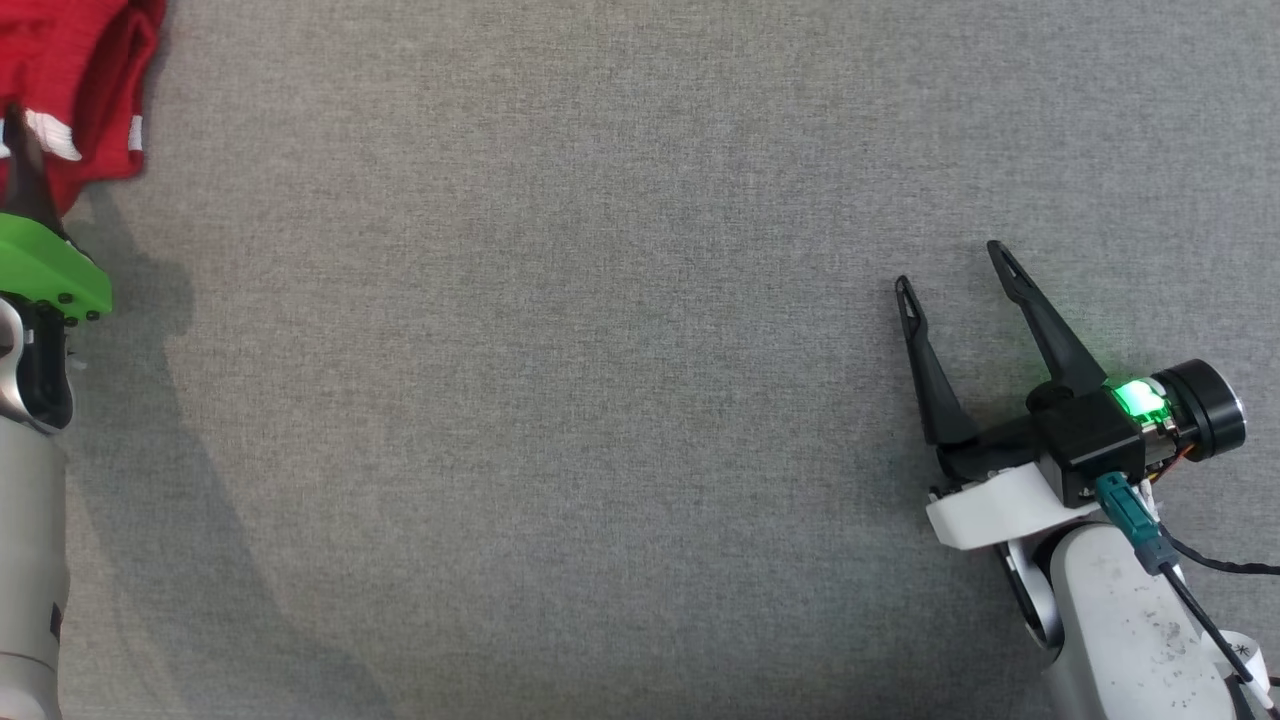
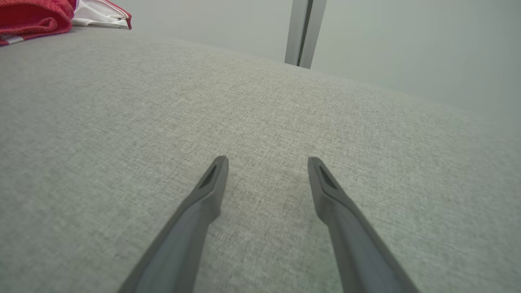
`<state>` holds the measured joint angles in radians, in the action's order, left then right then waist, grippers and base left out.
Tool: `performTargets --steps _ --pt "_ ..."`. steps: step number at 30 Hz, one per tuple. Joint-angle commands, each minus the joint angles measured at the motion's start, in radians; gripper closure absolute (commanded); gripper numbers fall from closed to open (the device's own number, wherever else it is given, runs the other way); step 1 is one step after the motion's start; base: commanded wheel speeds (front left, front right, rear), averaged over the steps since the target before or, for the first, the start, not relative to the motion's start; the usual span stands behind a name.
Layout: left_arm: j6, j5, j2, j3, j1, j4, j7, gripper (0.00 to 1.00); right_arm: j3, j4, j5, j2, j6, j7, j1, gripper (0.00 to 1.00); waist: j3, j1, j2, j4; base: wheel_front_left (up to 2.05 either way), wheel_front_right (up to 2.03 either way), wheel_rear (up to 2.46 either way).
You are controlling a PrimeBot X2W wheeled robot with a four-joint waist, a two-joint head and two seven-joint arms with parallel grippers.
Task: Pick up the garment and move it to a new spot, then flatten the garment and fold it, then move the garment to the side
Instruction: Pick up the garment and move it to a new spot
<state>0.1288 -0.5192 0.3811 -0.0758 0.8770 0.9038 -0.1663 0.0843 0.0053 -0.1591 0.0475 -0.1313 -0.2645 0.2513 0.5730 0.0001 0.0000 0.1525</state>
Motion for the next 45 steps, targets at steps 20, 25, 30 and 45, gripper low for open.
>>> performTargets --steps 20,25,30,45 --pt "0.003 -0.072 0.148 -0.216 0.018 -0.057 -0.072 1.00 0.033 0.064 0.106 0.005 0.001 0.000 -0.050 0.00 -0.242 -0.0001 0.0000 -0.039 0.00 0.00 0.00" --pt "0.003 -0.067 0.200 -0.287 0.027 -0.162 -0.049 1.00 0.022 0.078 0.147 0.005 0.001 -0.001 -0.083 0.00 -0.341 -0.0001 0.0000 -0.060 0.00 0.00 0.00" --pt "0.003 -0.075 0.248 -0.369 0.021 -0.318 0.022 1.00 0.000 0.088 0.166 0.005 0.001 -0.001 -0.126 0.00 -0.426 -0.0001 0.0000 -0.089 0.00 0.00 0.00" --pt "-0.023 -0.098 0.100 -0.530 -0.096 -0.661 0.164 1.00 -0.033 0.086 0.181 0.005 0.001 -0.001 -0.163 0.00 -0.444 -0.0001 0.0000 -0.221 0.00 0.00 0.00"
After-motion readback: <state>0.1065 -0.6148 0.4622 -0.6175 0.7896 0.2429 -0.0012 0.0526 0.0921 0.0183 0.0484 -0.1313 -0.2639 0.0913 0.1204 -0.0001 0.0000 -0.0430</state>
